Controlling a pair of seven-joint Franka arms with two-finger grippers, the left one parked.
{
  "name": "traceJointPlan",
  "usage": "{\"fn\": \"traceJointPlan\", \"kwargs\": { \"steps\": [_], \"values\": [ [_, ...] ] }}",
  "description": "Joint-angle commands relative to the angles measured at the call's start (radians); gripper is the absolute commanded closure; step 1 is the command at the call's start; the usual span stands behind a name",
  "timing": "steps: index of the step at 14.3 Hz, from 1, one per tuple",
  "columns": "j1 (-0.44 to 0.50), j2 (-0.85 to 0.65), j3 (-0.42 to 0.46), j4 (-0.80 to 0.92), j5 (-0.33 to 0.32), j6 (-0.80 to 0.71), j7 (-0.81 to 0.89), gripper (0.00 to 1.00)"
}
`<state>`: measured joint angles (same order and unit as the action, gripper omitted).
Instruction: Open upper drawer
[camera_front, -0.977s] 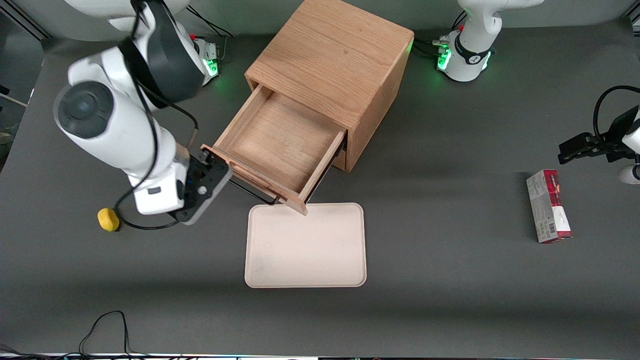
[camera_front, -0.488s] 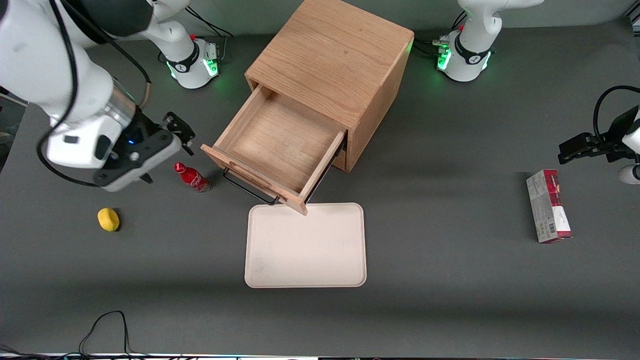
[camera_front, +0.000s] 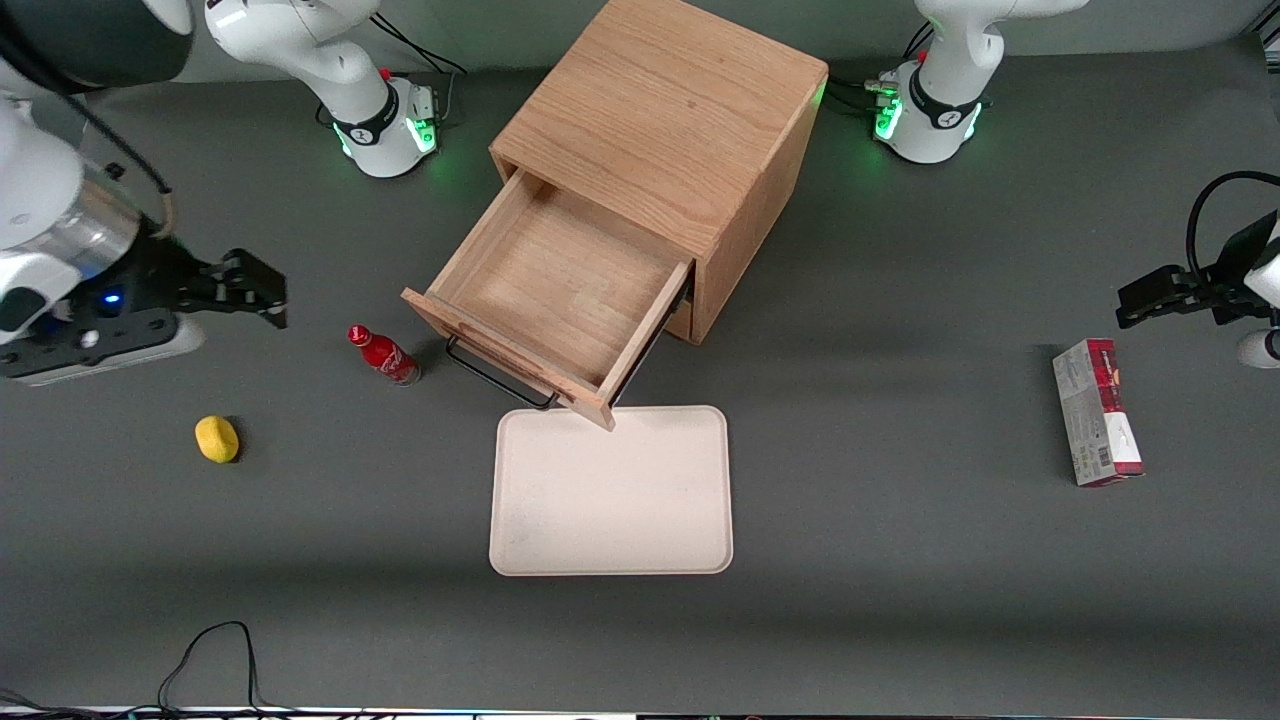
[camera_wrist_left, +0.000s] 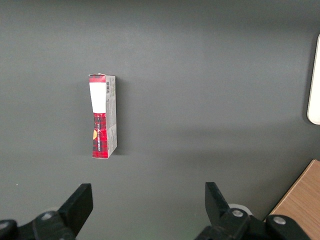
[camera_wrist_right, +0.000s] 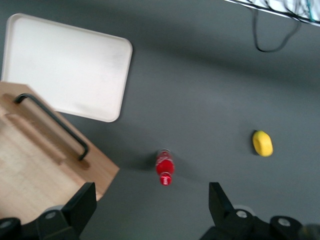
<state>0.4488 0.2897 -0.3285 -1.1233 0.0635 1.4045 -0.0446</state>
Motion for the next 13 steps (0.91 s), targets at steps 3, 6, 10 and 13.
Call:
{"fn": "traceJointPlan", "kwargs": {
  "steps": [3,6,10,13],
  "values": [
    [-0.246,-0.174,0.15,-0.269,-0.01,0.169,0.023,0.0],
    [-0.303,-0.221,0.164,-0.348,-0.01,0.205,0.02,0.0],
    [-0.305,-0.227,0.163,-0.406,-0.011,0.246,0.019,0.0],
    [-0.297,-0.225,0.161,-0.401,-0.036,0.245,0.026,0.0]
  ]
}}
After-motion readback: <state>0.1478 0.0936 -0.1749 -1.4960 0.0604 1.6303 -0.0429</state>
